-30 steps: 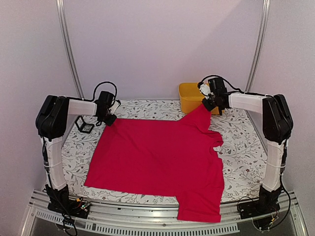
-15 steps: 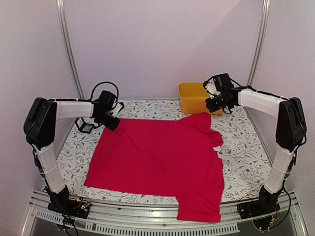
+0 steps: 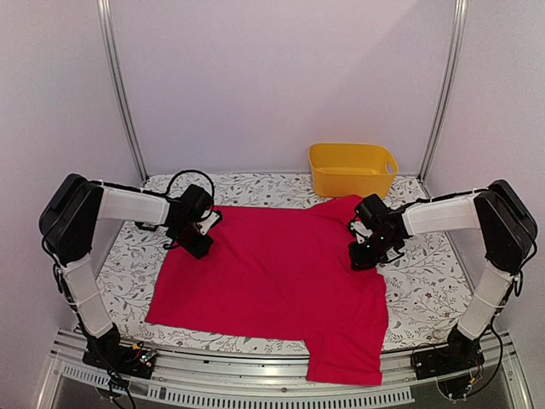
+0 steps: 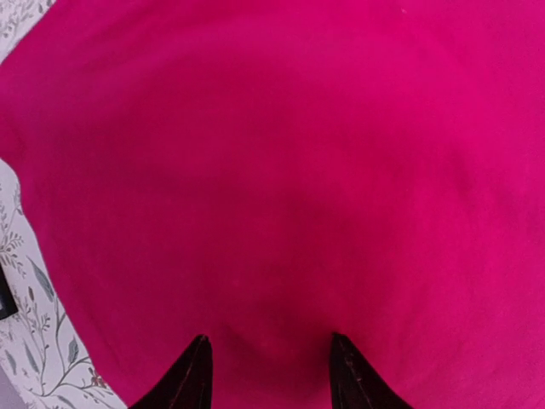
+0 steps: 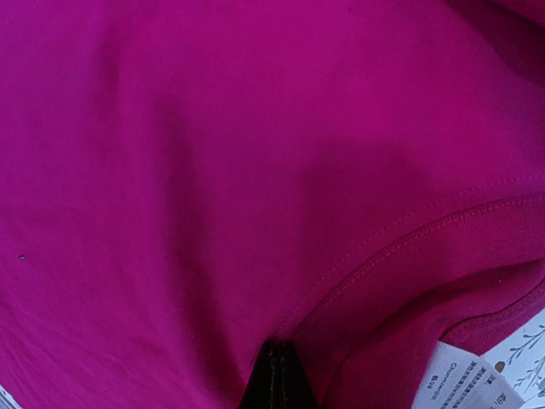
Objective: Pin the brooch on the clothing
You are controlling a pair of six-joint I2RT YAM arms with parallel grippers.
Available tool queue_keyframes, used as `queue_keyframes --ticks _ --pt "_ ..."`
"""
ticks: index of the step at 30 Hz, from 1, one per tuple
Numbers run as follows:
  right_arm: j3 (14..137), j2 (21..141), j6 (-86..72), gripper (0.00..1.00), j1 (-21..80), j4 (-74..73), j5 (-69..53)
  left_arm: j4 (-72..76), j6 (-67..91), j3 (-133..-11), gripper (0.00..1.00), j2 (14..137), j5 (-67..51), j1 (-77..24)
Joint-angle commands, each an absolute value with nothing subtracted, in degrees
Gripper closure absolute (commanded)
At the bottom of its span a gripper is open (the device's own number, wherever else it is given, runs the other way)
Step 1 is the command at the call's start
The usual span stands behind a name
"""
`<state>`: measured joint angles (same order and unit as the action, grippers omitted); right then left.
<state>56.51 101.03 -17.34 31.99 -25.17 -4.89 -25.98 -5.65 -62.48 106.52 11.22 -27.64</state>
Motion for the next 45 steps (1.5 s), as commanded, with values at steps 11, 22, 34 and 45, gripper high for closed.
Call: queue_keyframes --ticks 11,22,34,45 --pt "52.8 96.5 -19.7 1.00 40.5 -35.8 -13.7 -29.8 -7.4 -59.2 0.53 109.5 20.4 -23.8" --pt "72.3 101.3 -12.4 1.00 23.1 -33.9 -6.8 -32.5 -7.2 -61.2 0.50 99.3 18.7 -26.0" --pt "71.9 100.5 -7.9 1.00 25.1 -32.8 -4.5 -47.6 -9.0 -56.9 0.57 99.2 15.4 -45.2" --pt "69.4 109.1 -10.9 1.00 23.2 -26.7 -0.4 -53.2 -12.5 -54.3 0.57 98.6 5.8 -50.3"
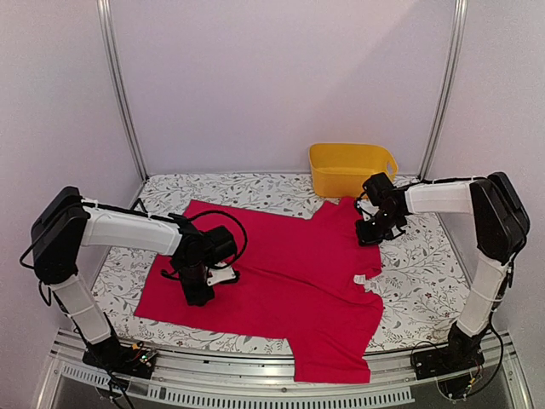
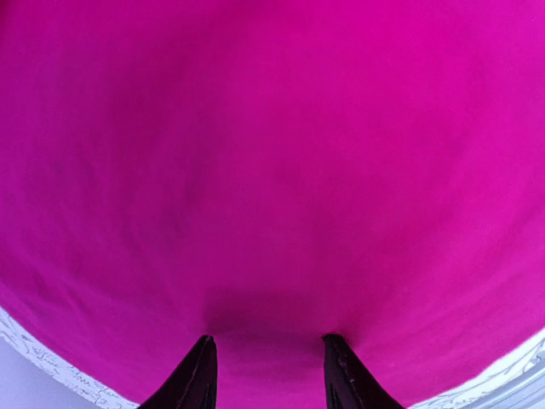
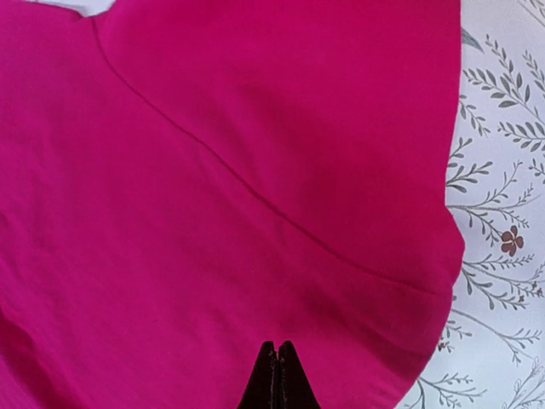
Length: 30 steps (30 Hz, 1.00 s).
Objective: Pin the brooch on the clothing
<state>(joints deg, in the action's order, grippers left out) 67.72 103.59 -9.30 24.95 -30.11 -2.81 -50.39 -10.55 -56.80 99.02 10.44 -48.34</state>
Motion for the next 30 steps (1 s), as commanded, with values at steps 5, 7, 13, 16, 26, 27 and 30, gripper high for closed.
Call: queue_keyframes --ticks 5,7,13,16,26,27,30 --pt "69.7 112.7 -11.3 1.00 19.4 -25.9 2.7 -53.4 -15.6 -48.3 0.55 95.1 6.6 -50.1" --pt "69.7 113.2 -11.1 1.00 18.4 -25.2 2.2 -53.2 -16.9 -45.5 0.54 93.6 7.1 -49.9" --pt "71.5 114.9 -10.1 1.00 17.5 -24.6 2.0 -52.4 -18.4 -42.7 0.54 89.0 7.6 -49.6" --pt "72.4 114.9 -9.5 1.00 17.5 -24.6 0.7 -50.9 -18.8 -43.4 0.53 87.1 8.3 -49.6" --pt "76.8 103.5 -6.8 1.00 21.5 -30.7 1.6 -40.2 -17.0 -56.1 0.51 86.8 10.5 -41.7" --pt "76.3 101.3 -6.6 1.00 23.1 -31.6 1.3 -37.9 -16.3 -57.8 0.51 88.1 11.4 -40.2" --pt "73.5 96.4 -6.2 1.00 28.9 -35.2 -0.4 -31.0 -15.7 -63.5 0.52 94.0 11.3 -36.9"
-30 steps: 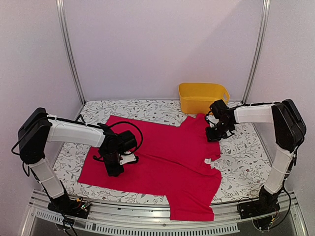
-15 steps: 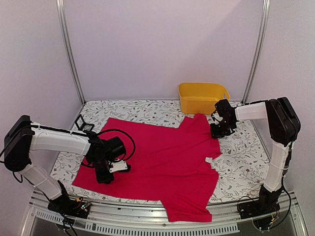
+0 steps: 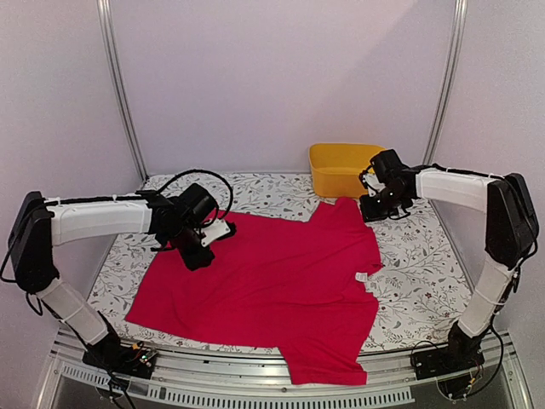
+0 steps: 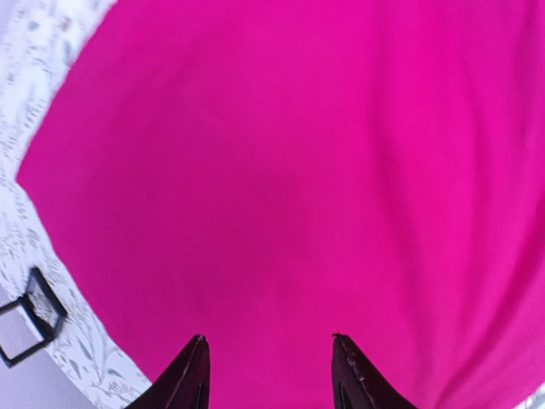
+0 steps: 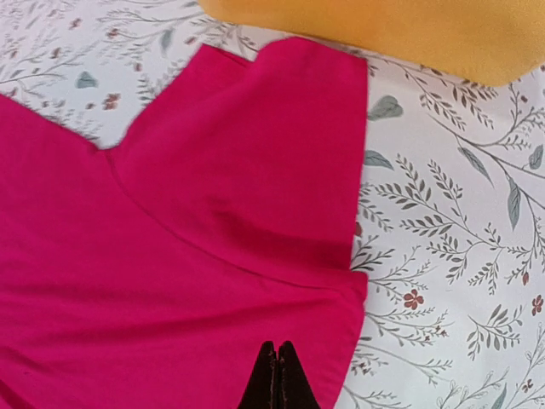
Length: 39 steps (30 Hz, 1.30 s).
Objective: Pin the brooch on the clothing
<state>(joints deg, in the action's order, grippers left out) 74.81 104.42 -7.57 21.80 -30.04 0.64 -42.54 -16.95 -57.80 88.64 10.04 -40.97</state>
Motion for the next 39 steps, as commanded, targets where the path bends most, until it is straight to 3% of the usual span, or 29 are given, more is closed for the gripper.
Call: queue_keyframes --ticks 1,9,13,20,34,39 --pt "72.0 94.7 -6.6 1.00 31.2 -36.2 -1.8 -28.7 -15.7 -65.7 0.52 96.3 11.7 -36.4" --pt "56.1 81.9 -13.2 1.00 50.4 -31.0 -16.5 -21.7 -18.8 -87.8 0.54 122.0 15.7 -34.3" --pt "50.9 81.0 -16.2 1.00 58.9 -31.1 -18.8 -23.7 -18.6 -91.3 0.56 130.2 18.0 -33.0" --pt "40.7 83.3 -19.7 1.00 61.3 -24.2 -23.1 -18.4 -21.2 -89.0 0.56 133.4 18.8 -31.7" --pt "43.0 88.0 -18.9 1.00 67.7 -32.3 -23.0 -16.4 -26.4 -95.4 0.56 138.7 19.8 -29.3" --pt "43.3 88.4 -22.4 1.00 69.4 -28.8 -25.2 -16.0 -26.3 -94.4 0.55 137.4 19.0 -29.3"
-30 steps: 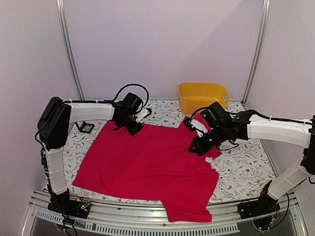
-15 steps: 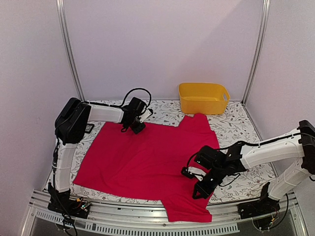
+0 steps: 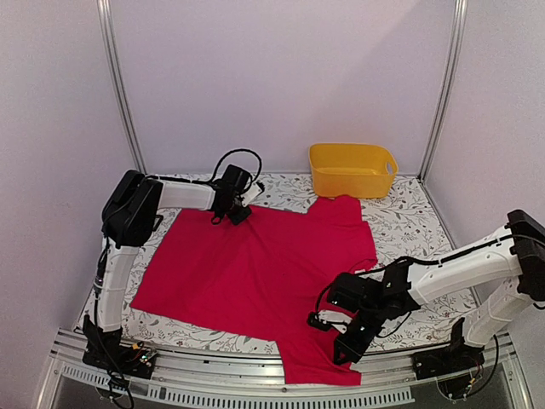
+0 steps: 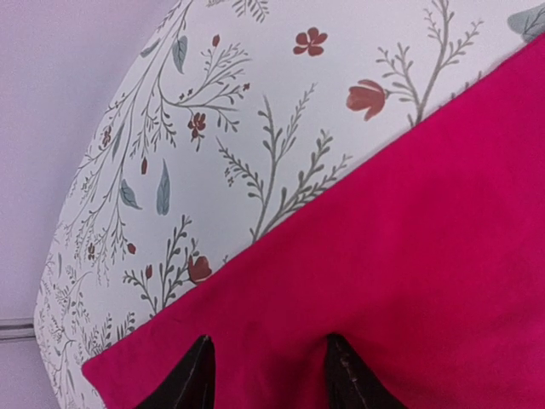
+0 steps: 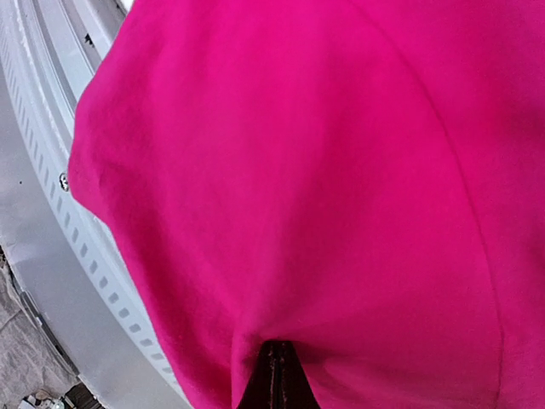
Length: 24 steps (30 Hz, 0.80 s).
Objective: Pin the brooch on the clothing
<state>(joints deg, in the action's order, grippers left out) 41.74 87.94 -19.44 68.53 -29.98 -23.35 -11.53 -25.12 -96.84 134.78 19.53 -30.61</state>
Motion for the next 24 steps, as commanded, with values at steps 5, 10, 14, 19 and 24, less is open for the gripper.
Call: queue_keyframes --ticks 5,10,14,19,24 --pt "49.5 86.1 -20.8 1.00 69.1 -30.8 -23.0 -15.0 -27.3 -93.5 0.52 133.7 18.5 -29.3" --pt "54.2 83.3 -19.3 1.00 59.2 -33.4 -17.1 -15.1 -26.2 -92.5 0.48 124.4 18.1 -29.9" --pt "51.7 80.3 -24.8 1.00 54.6 -35.1 -9.4 -14.9 -28.0 -88.5 0.47 116.8 11.7 -33.9" --pt "43.7 77.3 -34.6 1.00 55.8 -30.4 -10.9 -9.3 -32.1 -89.5 0.47 118.6 2.5 -42.7" --pt "38.0 76.2 -39.8 1.00 60.2 -25.5 -9.4 -7.1 -31.6 -111.0 0.48 136.8 -0.2 -49.4"
